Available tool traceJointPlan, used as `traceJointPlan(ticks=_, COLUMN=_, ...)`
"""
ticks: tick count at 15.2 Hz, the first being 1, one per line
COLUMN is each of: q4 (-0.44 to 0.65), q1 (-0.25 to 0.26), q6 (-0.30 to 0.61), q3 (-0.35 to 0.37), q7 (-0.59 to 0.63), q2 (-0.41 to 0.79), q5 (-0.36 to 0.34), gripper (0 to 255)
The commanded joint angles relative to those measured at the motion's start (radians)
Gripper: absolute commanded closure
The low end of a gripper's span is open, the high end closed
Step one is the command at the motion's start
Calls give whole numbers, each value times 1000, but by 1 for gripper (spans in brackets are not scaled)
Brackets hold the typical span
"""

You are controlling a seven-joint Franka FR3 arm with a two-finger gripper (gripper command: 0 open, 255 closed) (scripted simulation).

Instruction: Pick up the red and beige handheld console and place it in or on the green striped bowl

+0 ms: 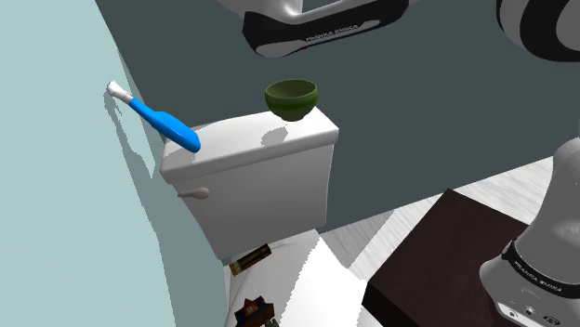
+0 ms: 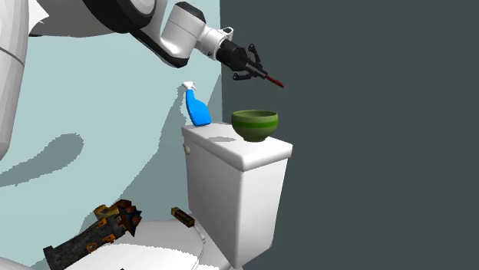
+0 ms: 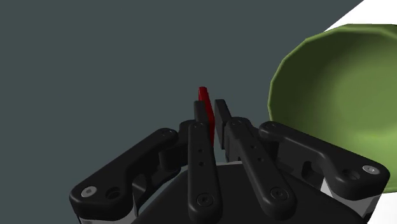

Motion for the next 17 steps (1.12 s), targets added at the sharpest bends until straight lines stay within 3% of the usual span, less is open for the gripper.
traceJointPlan(ticks=1, q4=-26, q1=-4, q6=19, q3=0, q7=19, q2=1, q5=0, gripper=255)
traceJointPlan(ticks=12, q4=-160, q1=-15, q6=89, q3=4, q7=128, q2=-3, q5=-7, gripper=255)
traceJointPlan(ticks=17, q4=-166, q1=-15, q6=93, q3=5, q7=133, q2=-3, q5=-7, gripper=255)
